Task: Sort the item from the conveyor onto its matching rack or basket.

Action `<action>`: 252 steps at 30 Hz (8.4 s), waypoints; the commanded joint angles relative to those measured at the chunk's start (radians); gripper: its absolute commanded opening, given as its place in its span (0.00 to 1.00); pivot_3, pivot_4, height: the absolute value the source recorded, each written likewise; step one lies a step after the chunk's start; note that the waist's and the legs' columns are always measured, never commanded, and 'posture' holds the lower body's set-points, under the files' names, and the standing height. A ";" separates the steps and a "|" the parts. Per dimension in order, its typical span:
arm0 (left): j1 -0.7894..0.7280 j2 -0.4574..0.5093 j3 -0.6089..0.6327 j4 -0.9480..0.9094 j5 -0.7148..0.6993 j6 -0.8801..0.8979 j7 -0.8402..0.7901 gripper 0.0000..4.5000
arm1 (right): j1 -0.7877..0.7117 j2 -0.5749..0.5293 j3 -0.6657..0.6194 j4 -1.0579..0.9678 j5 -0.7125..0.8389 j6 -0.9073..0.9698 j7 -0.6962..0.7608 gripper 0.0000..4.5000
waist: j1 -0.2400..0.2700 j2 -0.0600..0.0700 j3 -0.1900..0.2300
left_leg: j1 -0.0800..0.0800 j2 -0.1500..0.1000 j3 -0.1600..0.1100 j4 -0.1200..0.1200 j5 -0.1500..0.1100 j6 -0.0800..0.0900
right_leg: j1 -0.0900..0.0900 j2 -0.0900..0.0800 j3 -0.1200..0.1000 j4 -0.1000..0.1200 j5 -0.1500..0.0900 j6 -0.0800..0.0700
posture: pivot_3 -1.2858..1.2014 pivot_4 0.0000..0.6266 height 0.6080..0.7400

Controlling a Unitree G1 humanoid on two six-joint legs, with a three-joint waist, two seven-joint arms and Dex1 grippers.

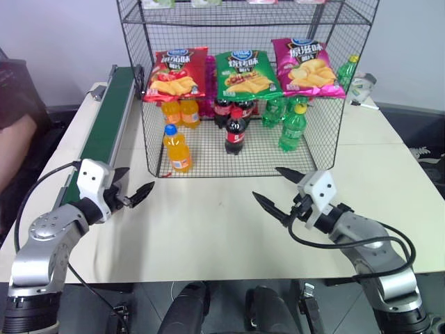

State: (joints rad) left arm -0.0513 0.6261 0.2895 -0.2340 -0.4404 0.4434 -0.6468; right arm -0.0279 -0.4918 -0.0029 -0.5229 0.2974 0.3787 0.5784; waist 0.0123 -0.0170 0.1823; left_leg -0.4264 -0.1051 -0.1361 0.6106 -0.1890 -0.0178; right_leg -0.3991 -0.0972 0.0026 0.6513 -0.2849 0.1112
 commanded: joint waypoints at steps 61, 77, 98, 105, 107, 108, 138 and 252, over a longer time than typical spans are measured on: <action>0.024 0.012 0.073 -0.076 0.071 -0.044 0.140 0.99 | -0.019 0.021 0.036 -0.010 0.013 -0.029 0.025 1.00 | 0.000 0.000 0.000 | 0.000 0.000 0.000 -0.001 0.000 0.000 | 0.000 0.000 0.000 -0.001 0.000 0.000 | 0.52 0.24 1.00; 0.018 0.000 0.138 -0.025 -0.016 -0.037 0.087 0.99 | -0.059 0.026 0.047 0.006 0.016 -0.015 0.031 1.00 | 0.000 0.000 0.000 | 0.000 0.000 0.000 -0.001 0.000 0.000 | 0.000 0.000 0.000 -0.001 0.000 0.000 | 0.52 0.24 1.00; -0.074 -0.056 0.222 0.195 0.157 -0.192 0.410 0.99 | -0.093 0.032 0.066 0.027 0.013 -0.024 0.038 1.00 | 0.000 0.000 0.000 | 0.000 0.000 0.000 -0.001 0.000 0.000 | 0.000 0.000 0.000 -0.001 0.001 0.002 | 0.52 0.24 1.00; -0.057 -0.065 0.224 0.206 0.164 -0.223 0.415 0.99 | -0.103 0.031 0.066 0.027 0.013 -0.017 0.037 1.00 | 0.000 0.000 0.000 | 0.000 0.000 0.000 -0.001 0.000 0.000 | 0.000 0.000 0.000 -0.001 0.002 0.003 | 0.52 0.24 1.00; -0.040 -0.066 0.226 0.199 0.147 -0.233 0.385 0.99 | -0.107 0.030 0.066 0.026 0.014 -0.014 0.037 1.00 | 0.000 0.000 0.000 | 0.000 0.000 0.000 -0.001 0.000 0.000 | 0.000 0.000 0.000 -0.001 0.002 0.003 | 0.52 0.24 1.00; -0.031 -0.068 0.227 0.193 0.133 -0.235 0.367 0.99 | -0.109 0.030 0.066 0.027 0.014 -0.013 0.037 1.00 | 0.000 0.000 0.000 | 0.000 0.000 0.000 -0.001 0.000 0.000 | 0.000 0.000 0.000 -0.001 0.002 0.003 | 0.52 0.24 1.00; -0.016 -0.074 0.224 0.186 0.114 -0.237 0.353 0.99 | -0.104 0.048 0.077 0.057 0.004 -0.045 0.048 1.00 | 0.000 0.000 0.000 | 0.000 0.000 0.000 -0.001 0.000 0.000 | 0.000 0.000 0.000 -0.001 0.000 0.001 | 0.52 0.24 1.00; -0.842 -0.458 -0.147 1.332 0.303 -0.887 0.418 0.61 | -0.067 0.044 0.059 -0.040 -0.009 0.009 -0.058 1.00 | -0.001 -0.002 0.001 | -0.001 -0.002 0.000 0.002 0.001 0.000 | 0.003 0.002 -0.003 0.002 0.003 0.005 | 0.52 0.24 1.00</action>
State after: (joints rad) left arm -0.8489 0.1643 0.1305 1.1070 -0.1320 -0.4073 -0.2194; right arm -0.0905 -0.4516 0.0682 -0.5281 0.2861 0.4069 0.5235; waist 0.0110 -0.0186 0.1829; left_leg -0.4275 -0.1070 -0.1360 0.6125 -0.1885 -0.0173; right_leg -0.3958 -0.0949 -0.0004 0.6533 -0.2824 0.1161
